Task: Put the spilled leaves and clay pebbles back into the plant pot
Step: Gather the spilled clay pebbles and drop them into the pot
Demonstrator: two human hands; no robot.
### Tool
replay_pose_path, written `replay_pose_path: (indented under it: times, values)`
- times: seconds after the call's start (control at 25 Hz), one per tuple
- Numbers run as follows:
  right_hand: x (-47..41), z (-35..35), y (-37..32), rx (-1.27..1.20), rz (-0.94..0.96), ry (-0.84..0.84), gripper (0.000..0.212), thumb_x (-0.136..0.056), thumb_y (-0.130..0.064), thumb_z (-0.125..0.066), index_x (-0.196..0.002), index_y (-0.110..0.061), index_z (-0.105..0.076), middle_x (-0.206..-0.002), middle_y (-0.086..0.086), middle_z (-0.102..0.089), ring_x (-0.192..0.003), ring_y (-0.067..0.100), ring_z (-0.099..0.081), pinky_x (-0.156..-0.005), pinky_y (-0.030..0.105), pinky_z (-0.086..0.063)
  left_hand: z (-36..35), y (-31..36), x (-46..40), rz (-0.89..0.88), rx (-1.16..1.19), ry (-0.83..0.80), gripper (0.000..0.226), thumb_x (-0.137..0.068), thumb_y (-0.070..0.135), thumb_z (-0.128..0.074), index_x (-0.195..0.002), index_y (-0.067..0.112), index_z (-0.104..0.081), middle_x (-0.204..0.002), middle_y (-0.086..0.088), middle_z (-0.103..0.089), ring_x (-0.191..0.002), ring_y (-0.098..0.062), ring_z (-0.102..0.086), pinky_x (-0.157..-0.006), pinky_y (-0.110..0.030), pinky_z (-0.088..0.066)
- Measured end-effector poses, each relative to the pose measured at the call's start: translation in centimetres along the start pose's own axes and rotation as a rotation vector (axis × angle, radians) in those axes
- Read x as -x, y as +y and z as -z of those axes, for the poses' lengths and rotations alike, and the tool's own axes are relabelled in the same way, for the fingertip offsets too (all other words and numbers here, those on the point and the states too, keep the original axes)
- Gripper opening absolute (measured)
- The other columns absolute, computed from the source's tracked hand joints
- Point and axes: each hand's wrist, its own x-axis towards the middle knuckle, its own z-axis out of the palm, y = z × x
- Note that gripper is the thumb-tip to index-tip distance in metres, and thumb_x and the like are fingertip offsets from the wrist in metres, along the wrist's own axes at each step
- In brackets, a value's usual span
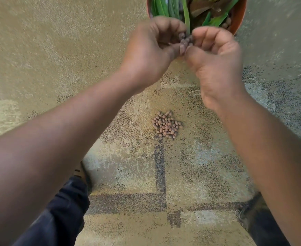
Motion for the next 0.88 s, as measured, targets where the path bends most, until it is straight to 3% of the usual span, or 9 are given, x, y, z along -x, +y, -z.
replay_pose_path:
  times: [0.12, 0.28, 0.4, 0.52, 0.72, 0.8, 0.88]
  values:
    - [-1.6, -0.6, -0.5, 0.059, 0.048, 0.102, 0.028, -0.081, 0.014, -0.07, -0.099, -0.007, -0.067, -0.084, 0.003, -0.066, -0.078, 0.01, -0.063, -0.077, 0.03, -0.06, -0.6, 0.2, -1.8, -0.01, -0.007, 0.121, 0.023, -0.088, -0.007, -0.071, -0.109, 0.002, -0.068, -0.1, -0.009, -0.073, -0.087, -0.007, -0.069, -0.084, -0.027, -0.06]
    - [-2.1, -0.4, 0.3, 0.265, 0.076, 0.227, 0.019, -0.084, 0.002, -0.074, -0.1, -0.009, -0.07, -0.082, -0.001, -0.065, -0.073, 0.005, -0.06, -0.077, 0.028, -0.06, -0.5, -1.0, -3.0, -0.03, -0.209, 0.197, 0.025, -0.092, -0.003, -0.066, -0.112, 0.011, -0.071, -0.092, 0.01, -0.068, -0.071, 0.012, -0.061, -0.07, -0.009, -0.051]
    - [-2.1, 0.0, 0.7, 0.309, 0.112, 0.272, 0.013, -0.087, -0.006, -0.077, -0.098, -0.008, -0.071, -0.088, 0.004, -0.071, -0.077, 0.012, -0.066, -0.079, 0.036, -0.062, -0.2, -1.6, -3.0, -0.051, -0.307, 0.172, 0.028, -0.094, 0.001, -0.065, -0.114, 0.02, -0.072, -0.101, 0.014, -0.068, -0.085, 0.007, -0.064, -0.078, -0.01, -0.054]
    - [-2.3, 0.4, 0.9, 0.32, 0.116, 0.296, 0.012, -0.088, -0.009, -0.076, -0.099, -0.007, -0.071, -0.096, 0.011, -0.074, -0.089, 0.027, -0.071, -0.081, 0.042, -0.061, -0.2, -2.1, -3.2, -0.061, -0.338, 0.177, 0.028, -0.093, 0.005, -0.066, -0.116, 0.02, -0.072, -0.111, 0.011, -0.071, -0.097, -0.002, -0.067, -0.088, -0.022, -0.058]
    - [-0.7, 0.7, 2.0, 0.342, 0.195, 0.266, 0.016, -0.088, -0.004, -0.071, -0.093, -0.019, -0.069, -0.088, -0.001, -0.072, -0.076, 0.011, -0.067, -0.07, 0.029, -0.061, -0.3, -3.9, -0.8, -0.253, -0.298, 0.353, 0.013, -0.09, -0.001, -0.063, -0.1, 0.007, -0.068, -0.103, 0.011, -0.052, -0.087, -0.009, -0.06, -0.074, -0.014, -0.053]
    - [0.7, 1.2, 3.5, 0.374, 0.147, 0.187, 0.02, -0.088, -0.002, -0.07, -0.09, -0.022, -0.068, -0.084, -0.005, -0.07, -0.071, 0.007, -0.065, -0.064, 0.023, -0.058, -0.2, -5.9, 0.2, -0.145, -0.294, 0.33, 0.015, -0.091, -0.001, -0.064, -0.101, 0.011, -0.066, -0.106, 0.007, -0.052, -0.09, -0.009, -0.06, -0.079, -0.016, -0.054]
    - [2.0, 2.2, 5.8, 0.546, 0.044, 0.083, 0.024, -0.09, -0.002, -0.069, -0.089, -0.026, -0.066, -0.086, -0.01, -0.068, -0.072, 0.002, -0.063, -0.065, 0.02, -0.058, -0.5, -8.5, 1.2, 0.068, -0.435, 0.169, 0.022, -0.093, 0.007, -0.07, -0.111, 0.02, -0.066, -0.117, 0.006, -0.054, -0.1, -0.011, -0.061, -0.093, -0.022, -0.055]
